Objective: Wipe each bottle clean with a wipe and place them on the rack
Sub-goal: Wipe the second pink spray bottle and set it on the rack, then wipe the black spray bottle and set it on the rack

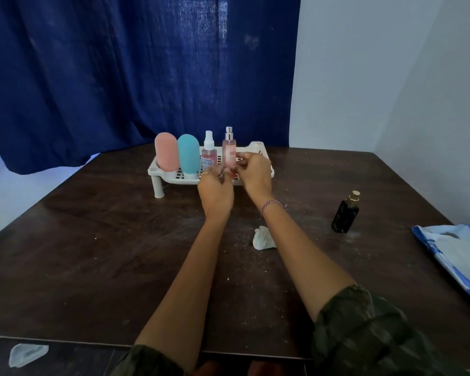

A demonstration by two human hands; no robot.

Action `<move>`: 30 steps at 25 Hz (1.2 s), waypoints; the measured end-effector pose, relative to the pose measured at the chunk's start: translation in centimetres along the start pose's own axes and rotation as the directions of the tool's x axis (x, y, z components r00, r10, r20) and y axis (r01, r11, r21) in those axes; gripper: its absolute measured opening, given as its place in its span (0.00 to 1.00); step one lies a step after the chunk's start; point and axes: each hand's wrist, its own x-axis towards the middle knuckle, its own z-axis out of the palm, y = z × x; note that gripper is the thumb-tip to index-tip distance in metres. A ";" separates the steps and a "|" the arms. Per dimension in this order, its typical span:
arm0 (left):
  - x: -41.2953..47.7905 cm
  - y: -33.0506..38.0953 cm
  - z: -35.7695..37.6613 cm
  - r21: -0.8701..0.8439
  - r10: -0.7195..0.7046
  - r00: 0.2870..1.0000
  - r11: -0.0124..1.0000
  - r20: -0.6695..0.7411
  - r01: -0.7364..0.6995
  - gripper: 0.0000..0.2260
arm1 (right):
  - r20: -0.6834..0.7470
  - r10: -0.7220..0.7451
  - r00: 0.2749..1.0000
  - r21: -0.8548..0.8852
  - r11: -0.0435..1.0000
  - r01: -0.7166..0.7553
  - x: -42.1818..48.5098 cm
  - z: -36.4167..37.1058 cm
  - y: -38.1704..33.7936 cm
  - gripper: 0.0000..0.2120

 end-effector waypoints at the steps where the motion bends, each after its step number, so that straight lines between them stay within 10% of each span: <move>1: 0.2 -0.1 0.1 0.019 -0.002 1.000 1.000 0.008 0.002 0.13 | 0.005 0.011 1.000 -0.011 1.000 -0.011 0.1 0.2 0.1 0.14; 30: 0.6 -1.3 0.3 0.256 0.078 0.997 0.964 -0.016 -0.072 0.15 | -0.015 -0.024 1.000 -0.169 0.985 0.021 -1.1 0.5 0.6 0.12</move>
